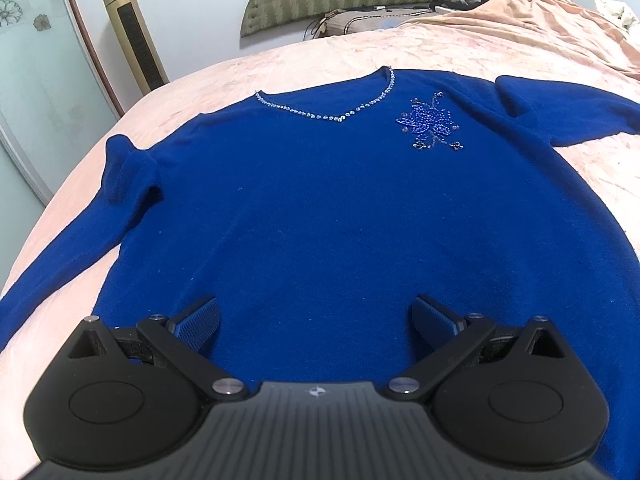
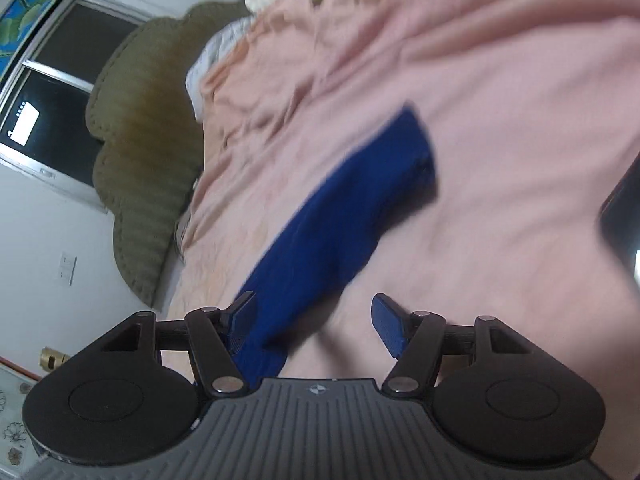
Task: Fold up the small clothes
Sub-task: 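Grasp the sweater sleeve cuff with the right gripper and lift it, then carry the held sleeve across the sweater body toward the other sleeve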
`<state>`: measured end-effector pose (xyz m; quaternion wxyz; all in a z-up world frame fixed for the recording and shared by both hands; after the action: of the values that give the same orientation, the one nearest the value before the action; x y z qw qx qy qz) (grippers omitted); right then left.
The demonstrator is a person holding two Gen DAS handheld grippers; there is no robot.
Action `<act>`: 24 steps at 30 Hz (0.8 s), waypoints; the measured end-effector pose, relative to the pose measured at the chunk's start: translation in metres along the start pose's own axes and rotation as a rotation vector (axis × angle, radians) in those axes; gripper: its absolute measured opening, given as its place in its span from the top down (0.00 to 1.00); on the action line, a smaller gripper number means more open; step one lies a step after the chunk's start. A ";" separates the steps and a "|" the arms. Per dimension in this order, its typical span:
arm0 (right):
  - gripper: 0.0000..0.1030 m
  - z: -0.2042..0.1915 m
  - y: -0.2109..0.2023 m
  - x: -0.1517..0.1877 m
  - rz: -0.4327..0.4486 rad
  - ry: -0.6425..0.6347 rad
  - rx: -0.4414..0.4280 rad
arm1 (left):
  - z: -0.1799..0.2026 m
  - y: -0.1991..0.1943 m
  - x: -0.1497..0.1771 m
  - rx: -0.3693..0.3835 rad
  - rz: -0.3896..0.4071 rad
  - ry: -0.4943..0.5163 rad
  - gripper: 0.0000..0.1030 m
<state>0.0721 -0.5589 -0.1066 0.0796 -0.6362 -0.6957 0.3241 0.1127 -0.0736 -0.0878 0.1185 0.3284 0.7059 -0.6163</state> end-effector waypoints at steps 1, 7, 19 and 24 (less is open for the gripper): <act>0.37 -0.001 0.004 0.000 0.023 -0.008 0.018 | 0.000 -0.001 0.000 -0.003 0.002 0.006 0.00; 0.39 0.007 0.010 -0.048 0.272 -0.057 0.155 | -0.006 -0.004 0.002 -0.016 0.001 0.005 0.00; 0.91 -0.032 -0.036 -0.115 0.413 -0.339 0.401 | -0.008 -0.007 -0.013 -0.010 0.035 0.015 0.00; 0.91 -0.072 -0.042 -0.095 0.419 -0.493 0.410 | -0.016 0.000 -0.014 0.006 0.018 -0.024 0.00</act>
<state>0.0915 -0.6215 0.0016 -0.0326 -0.6385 -0.4694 0.6091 0.1273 -0.0634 -0.0762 0.1314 0.3279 0.6996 -0.6211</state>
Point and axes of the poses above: each gripper's, at about its wrist camera, not at the fingertips, and y roughly the way its jaws point, z to its right, x to its underside, the point moved 10 cm from there along y, roughly the way its jaws point, and after that the axes turned 7 degrees about -z, right-handed, at the moved point
